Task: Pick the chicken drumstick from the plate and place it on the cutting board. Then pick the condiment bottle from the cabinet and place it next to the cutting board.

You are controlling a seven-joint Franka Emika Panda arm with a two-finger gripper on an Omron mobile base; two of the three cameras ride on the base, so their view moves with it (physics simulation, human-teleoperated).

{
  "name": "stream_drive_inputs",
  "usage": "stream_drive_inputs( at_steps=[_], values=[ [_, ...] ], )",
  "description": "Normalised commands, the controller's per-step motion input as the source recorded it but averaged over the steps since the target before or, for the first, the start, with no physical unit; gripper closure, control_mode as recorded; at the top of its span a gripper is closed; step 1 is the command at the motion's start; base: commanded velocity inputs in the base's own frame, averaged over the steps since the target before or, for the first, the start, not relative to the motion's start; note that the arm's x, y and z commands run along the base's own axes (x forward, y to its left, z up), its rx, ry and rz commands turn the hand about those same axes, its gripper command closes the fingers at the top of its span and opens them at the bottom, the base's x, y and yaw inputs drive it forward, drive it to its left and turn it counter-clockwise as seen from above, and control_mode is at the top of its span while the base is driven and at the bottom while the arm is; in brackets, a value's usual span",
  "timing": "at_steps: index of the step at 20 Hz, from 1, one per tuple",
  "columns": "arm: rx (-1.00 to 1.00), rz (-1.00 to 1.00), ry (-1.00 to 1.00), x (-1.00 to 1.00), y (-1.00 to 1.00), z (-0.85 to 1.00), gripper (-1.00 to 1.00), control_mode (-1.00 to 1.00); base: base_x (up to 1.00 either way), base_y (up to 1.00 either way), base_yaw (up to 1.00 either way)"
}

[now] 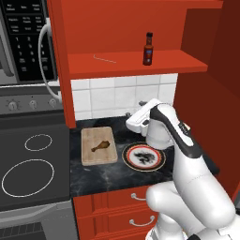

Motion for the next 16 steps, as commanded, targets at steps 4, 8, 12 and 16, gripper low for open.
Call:
stream_drive_inputs(
  at_steps=[4, 8, 12, 16],
  values=[
    [0.00, -0.06, 0.00, -0.02, -0.12, 0.40, -1.00, -1.00, 0.00, 0.00, 0.00],
    [0.00, -0.06, 0.00, -0.04, -0.08, 0.35, -1.00, -1.00, 0.00, 0.00, 0.00],
    [0.00, -0.05, 0.00, -0.06, -0.05, 0.30, -1.00, -1.00, 0.00, 0.00, 0.00],
    [0.00, -0.05, 0.00, -0.06, -0.03, 0.27, -1.00, -1.00, 0.00, 0.00, 0.00]
  ],
)
